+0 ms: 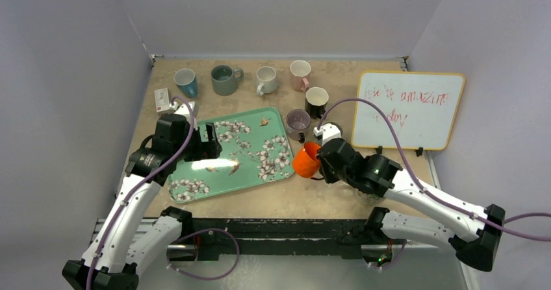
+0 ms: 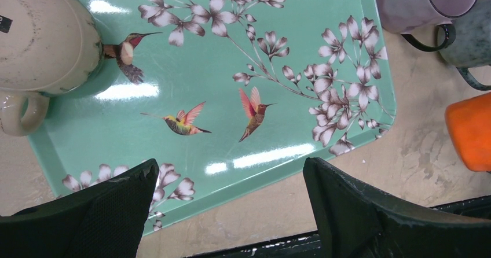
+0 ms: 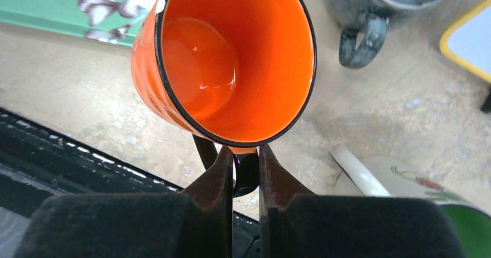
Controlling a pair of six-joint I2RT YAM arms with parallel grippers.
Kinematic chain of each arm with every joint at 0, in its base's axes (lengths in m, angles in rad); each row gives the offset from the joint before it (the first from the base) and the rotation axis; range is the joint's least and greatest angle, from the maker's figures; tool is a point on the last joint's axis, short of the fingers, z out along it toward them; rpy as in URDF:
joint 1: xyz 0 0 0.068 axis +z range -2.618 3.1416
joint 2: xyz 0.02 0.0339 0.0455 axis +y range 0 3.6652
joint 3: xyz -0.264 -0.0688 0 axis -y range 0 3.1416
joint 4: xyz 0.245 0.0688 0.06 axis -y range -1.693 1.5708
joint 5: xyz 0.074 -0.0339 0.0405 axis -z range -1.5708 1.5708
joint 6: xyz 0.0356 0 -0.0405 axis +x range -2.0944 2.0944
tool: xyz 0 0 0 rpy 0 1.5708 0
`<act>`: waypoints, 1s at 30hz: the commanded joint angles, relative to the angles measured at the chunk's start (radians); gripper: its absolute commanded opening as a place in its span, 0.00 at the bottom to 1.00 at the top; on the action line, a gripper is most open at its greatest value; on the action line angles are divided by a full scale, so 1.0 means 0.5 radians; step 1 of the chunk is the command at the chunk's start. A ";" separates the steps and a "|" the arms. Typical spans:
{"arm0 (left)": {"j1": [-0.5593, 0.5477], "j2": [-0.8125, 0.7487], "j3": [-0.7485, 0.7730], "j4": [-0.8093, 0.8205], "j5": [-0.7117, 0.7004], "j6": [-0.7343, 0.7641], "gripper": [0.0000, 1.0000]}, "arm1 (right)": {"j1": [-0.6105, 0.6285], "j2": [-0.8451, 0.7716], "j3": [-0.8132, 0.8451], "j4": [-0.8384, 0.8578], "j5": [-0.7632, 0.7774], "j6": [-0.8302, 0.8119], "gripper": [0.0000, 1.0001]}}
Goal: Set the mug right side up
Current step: Place the cup at the center of the board.
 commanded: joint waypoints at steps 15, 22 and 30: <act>-0.010 -0.103 -0.024 0.080 0.008 0.070 0.95 | 0.336 0.631 0.069 -0.394 0.913 1.011 0.00; -0.010 -0.104 -0.024 0.083 0.012 0.070 0.95 | 0.375 0.790 0.150 -0.616 1.059 1.296 0.00; -0.010 -0.099 -0.023 0.077 -0.013 0.067 0.95 | 0.381 0.800 0.098 -0.497 0.941 1.262 0.26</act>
